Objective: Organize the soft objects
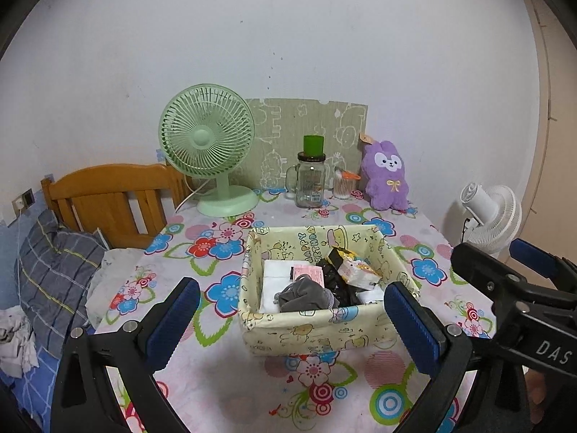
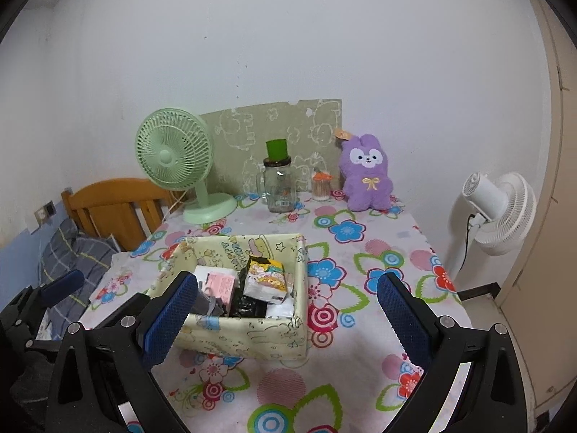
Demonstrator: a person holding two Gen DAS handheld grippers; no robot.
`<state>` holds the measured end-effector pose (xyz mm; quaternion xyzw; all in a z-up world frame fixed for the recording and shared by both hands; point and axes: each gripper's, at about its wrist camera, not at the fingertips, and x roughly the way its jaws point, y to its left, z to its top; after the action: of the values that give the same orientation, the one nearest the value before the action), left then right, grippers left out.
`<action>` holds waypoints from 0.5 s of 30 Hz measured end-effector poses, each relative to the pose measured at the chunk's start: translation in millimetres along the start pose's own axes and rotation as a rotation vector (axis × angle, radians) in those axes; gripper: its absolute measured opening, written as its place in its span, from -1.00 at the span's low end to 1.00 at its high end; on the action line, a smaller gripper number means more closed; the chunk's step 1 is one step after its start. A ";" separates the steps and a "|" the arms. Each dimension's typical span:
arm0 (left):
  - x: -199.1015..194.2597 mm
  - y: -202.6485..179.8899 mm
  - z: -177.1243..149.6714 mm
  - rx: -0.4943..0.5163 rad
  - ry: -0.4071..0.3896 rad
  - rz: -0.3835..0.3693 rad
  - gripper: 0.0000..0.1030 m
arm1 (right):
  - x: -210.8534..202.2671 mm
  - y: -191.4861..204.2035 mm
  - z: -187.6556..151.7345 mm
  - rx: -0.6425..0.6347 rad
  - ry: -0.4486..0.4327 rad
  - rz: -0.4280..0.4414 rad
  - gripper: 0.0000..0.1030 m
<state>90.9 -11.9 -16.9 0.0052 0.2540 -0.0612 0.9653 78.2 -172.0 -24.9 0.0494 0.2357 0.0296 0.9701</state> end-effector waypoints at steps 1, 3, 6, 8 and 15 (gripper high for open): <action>-2.2 0.2 -1.0 0.001 -0.002 -0.001 0.99 | -3.7 -0.6 -1.5 -0.001 -0.007 -0.004 0.96; -6.0 0.0 -3.2 0.006 -0.002 0.003 0.99 | -9.7 -0.8 -3.7 -0.008 -0.019 -0.019 0.97; -13.0 1.0 -7.1 0.001 -0.005 0.003 0.99 | -18.4 -2.5 -7.4 -0.009 -0.029 -0.035 0.97; -18.4 1.8 -8.7 -0.003 -0.012 -0.005 0.99 | -26.8 -3.8 -9.6 -0.008 -0.045 -0.044 0.97; -34.6 7.5 -15.1 -0.018 -0.035 0.002 0.99 | -48.7 -13.5 -18.3 0.025 -0.063 -0.061 0.99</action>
<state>54.6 0.2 -13.2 -0.0045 0.2378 -0.0581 0.9696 27.0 -187.8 -20.4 0.0549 0.2067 -0.0047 0.9768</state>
